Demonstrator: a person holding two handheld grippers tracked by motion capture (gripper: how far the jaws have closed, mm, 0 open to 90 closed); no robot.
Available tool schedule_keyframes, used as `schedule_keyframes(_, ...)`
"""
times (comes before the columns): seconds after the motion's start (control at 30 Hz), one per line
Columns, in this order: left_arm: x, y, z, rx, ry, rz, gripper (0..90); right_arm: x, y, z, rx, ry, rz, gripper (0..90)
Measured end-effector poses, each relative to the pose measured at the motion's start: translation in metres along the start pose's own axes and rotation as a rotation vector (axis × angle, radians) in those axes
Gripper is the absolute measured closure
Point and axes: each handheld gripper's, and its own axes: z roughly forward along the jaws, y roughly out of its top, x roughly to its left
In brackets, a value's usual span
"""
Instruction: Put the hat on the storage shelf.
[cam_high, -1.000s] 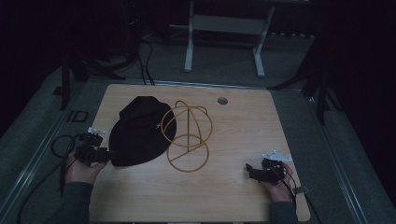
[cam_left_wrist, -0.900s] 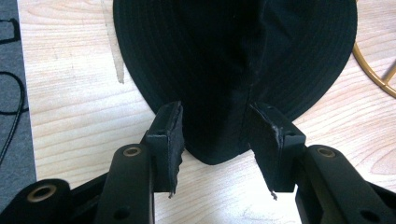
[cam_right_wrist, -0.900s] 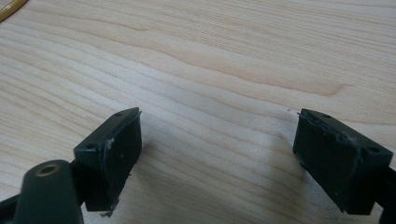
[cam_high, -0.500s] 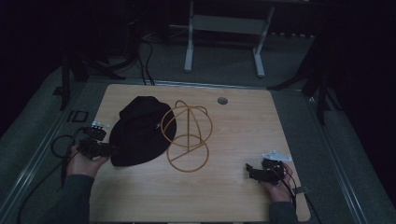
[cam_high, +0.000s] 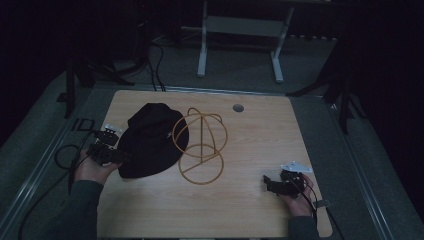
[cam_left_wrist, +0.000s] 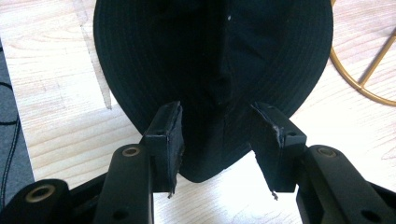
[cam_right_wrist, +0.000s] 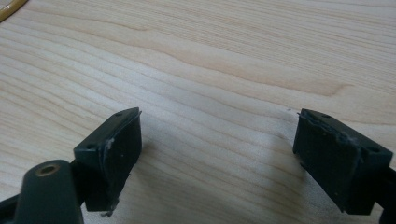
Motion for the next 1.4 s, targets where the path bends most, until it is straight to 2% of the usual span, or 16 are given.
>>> schedule_keyframes(0.5,0.003,0.011,0.004,0.034,-0.012,0.000,53.9,0.000,0.000,0.000,0.000,0.000,0.000,15.1)
schedule_keyframes(1.4,-0.002,0.039,0.021,0.129,0.025,0.027,52.2,0.000,0.000,0.000,0.000,0.000,0.000,15.1)
